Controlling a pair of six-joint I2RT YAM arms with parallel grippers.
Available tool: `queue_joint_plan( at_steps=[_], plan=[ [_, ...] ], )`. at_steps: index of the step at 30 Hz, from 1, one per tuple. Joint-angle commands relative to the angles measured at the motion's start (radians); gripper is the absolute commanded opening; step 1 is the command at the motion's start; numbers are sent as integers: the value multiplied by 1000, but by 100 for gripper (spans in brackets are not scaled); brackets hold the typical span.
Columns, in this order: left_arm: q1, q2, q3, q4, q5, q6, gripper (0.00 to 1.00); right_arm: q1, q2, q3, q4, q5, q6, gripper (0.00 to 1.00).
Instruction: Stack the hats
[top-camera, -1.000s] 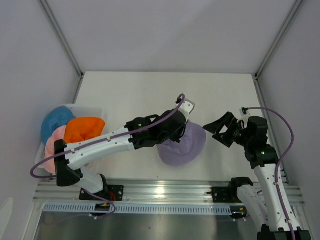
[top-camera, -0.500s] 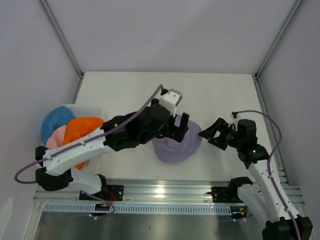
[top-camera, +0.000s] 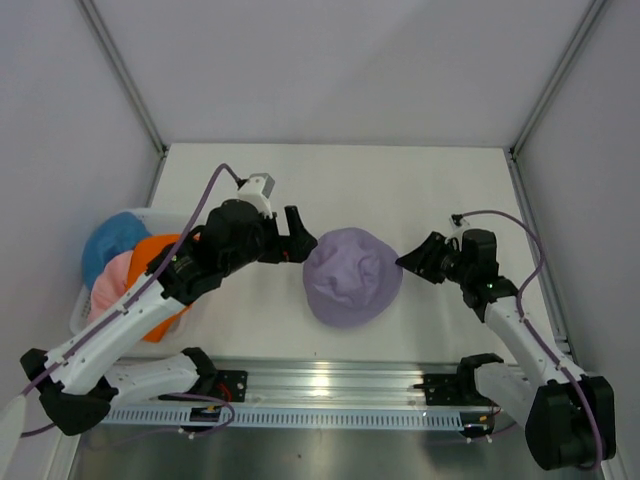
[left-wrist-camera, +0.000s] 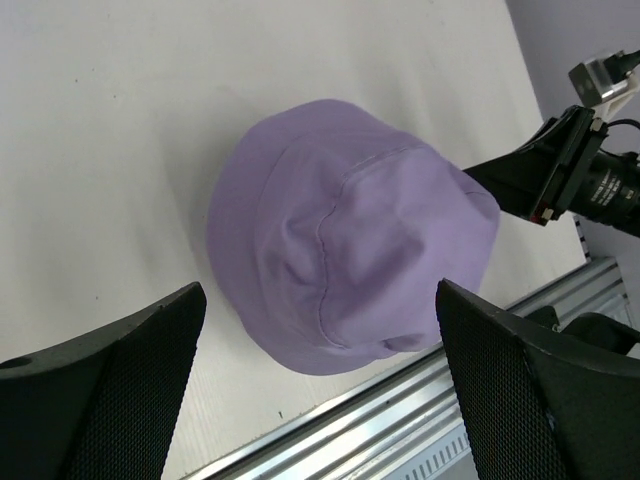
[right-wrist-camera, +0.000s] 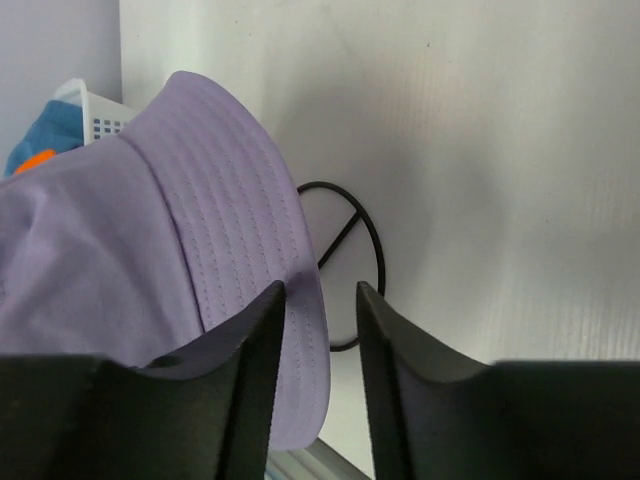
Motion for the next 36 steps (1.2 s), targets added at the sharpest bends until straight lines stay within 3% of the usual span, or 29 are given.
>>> queue_joint_plan(
  at_steps=[1,8,13,20,22,23,26,27,30,34,36],
  plan=[
    [33,-25,-30,57,60,-25,99,7,42,-30,179,-36,24,36],
    [145,-19,-85,68,193,-52,99,7,88,-64,233,-61,56,6],
    [153,-8,-95,65,184,-60,100,7,71,-67,156,6,4,5],
    [199,73,-36,-111,72,-98,99,8,74,-39,10,74,-143,7],
    [234,58,-21,-128,87,-90,100,11,98,-18,-57,144,-185,10],
    [275,48,-16,-136,84,-83,100,13,108,-9,-85,179,-199,17],
    [370,8,25,-176,58,-54,99,10,129,25,-118,238,-191,41],
    [393,0,33,-205,46,-43,99,10,132,51,-158,276,-182,58],
    [475,-12,92,-309,-82,-32,99,8,126,203,-259,394,-188,76],
    [608,-9,125,-481,-182,-80,99,-34,121,392,-336,424,-234,78],
    [668,-32,82,-556,-199,-132,100,-102,137,476,-358,311,-245,77]
  ],
)
